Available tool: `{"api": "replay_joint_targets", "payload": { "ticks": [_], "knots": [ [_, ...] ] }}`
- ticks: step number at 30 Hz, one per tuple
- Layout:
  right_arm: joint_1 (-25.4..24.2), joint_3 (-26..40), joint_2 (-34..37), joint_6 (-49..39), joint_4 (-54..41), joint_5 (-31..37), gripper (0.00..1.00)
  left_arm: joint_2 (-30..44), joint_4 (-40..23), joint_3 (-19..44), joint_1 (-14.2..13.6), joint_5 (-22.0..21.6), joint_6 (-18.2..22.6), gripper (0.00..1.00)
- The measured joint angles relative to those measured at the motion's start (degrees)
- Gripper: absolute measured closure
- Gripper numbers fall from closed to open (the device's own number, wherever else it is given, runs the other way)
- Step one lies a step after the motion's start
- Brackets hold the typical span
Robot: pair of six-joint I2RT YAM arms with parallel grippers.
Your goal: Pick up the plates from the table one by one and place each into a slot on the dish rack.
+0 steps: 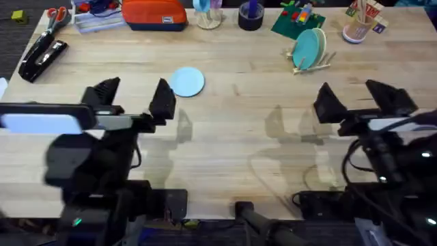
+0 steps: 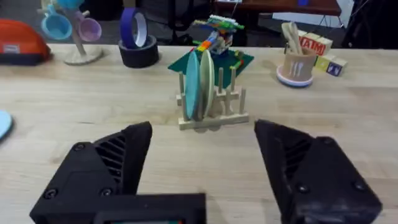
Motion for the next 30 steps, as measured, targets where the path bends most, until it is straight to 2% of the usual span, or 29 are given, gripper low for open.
{"api": "replay_joint_targets", "payload": {
  "ticks": [8, 14, 19, 30],
  "knots": [
    [0.00, 14.77, 0.02, -0.31, -17.26, -0.02, 0.010, 0.44, -17.41, 17.74, 0.00, -0.02, 0.02, 0.008],
    [0.00, 24.84, 3.99, -0.53, -26.38, -0.02, 0.009, 6.04, -32.52, 31.80, 0.00, 0.22, 0.03, 0.008],
    [0.00, 33.80, 12.60, -0.72, -32.31, -0.02, 0.009, 14.14, -41.01, 42.22, 0.00, 0.24, 0.03, 0.008],
    [0.00, 56.69, 39.70, -2.45, -45.41, -0.22, 0.010, 33.72, -50.79, 59.76, 0.00, 0.28, 0.17, 0.007]
  ]
}}
